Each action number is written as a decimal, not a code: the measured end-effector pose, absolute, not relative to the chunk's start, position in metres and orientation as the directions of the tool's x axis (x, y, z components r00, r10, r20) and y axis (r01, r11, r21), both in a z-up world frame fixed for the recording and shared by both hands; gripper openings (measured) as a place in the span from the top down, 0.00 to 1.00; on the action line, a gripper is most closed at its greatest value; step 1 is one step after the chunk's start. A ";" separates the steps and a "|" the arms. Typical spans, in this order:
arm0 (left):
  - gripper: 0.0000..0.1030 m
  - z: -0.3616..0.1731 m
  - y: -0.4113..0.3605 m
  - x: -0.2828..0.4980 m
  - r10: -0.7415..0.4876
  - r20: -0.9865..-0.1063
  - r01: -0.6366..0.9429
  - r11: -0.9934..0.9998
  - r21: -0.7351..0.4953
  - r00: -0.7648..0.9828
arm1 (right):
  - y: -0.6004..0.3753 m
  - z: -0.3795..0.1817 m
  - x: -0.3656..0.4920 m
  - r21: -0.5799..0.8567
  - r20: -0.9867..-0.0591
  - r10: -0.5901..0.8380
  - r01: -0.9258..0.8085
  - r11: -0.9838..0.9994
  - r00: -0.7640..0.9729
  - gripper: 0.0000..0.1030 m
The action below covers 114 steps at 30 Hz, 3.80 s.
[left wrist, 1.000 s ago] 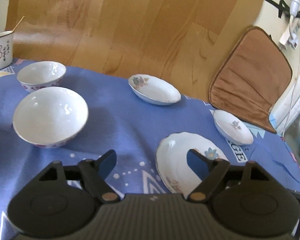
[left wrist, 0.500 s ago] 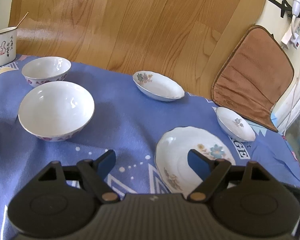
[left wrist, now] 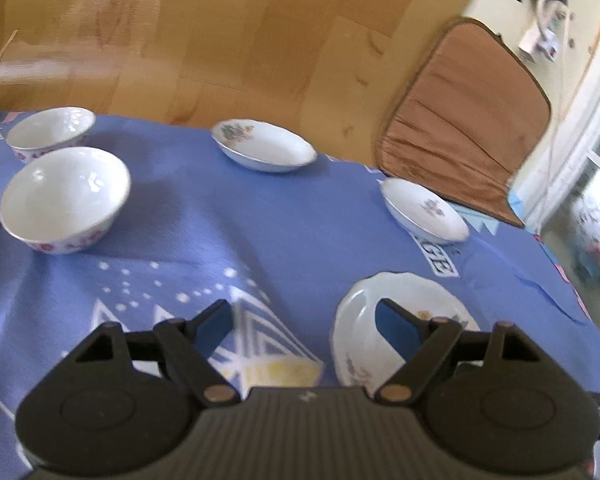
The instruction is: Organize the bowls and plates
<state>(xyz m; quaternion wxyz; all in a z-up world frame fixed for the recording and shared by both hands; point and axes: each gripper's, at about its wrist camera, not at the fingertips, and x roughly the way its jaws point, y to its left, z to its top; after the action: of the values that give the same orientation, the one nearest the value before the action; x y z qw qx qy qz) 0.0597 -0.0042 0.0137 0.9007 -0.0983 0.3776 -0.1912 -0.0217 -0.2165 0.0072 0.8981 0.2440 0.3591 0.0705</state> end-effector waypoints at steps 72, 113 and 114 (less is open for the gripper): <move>0.39 0.017 -0.045 0.024 -0.568 -0.661 0.363 0.823 -0.437 0.490 | -0.283 0.009 -0.067 0.545 -0.560 0.300 0.070 0.836 0.772 0.87; 0.62 0.009 -0.269 0.015 -0.644 -0.696 0.675 0.670 -0.311 0.318 | -0.402 -0.003 -0.118 0.398 -0.532 -0.122 0.375 0.837 0.838 0.84; 0.60 0.010 -0.270 0.015 -0.644 -0.696 0.677 0.668 -0.309 0.317 | -0.400 -0.002 -0.118 0.383 -0.535 -0.125 0.372 0.846 0.836 0.83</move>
<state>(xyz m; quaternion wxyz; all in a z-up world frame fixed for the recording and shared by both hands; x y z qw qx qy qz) 0.0146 -0.2699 0.0099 0.8112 0.0199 0.4193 -0.4070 -0.1183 -0.3997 -0.0023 0.9266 0.2433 0.2534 -0.1342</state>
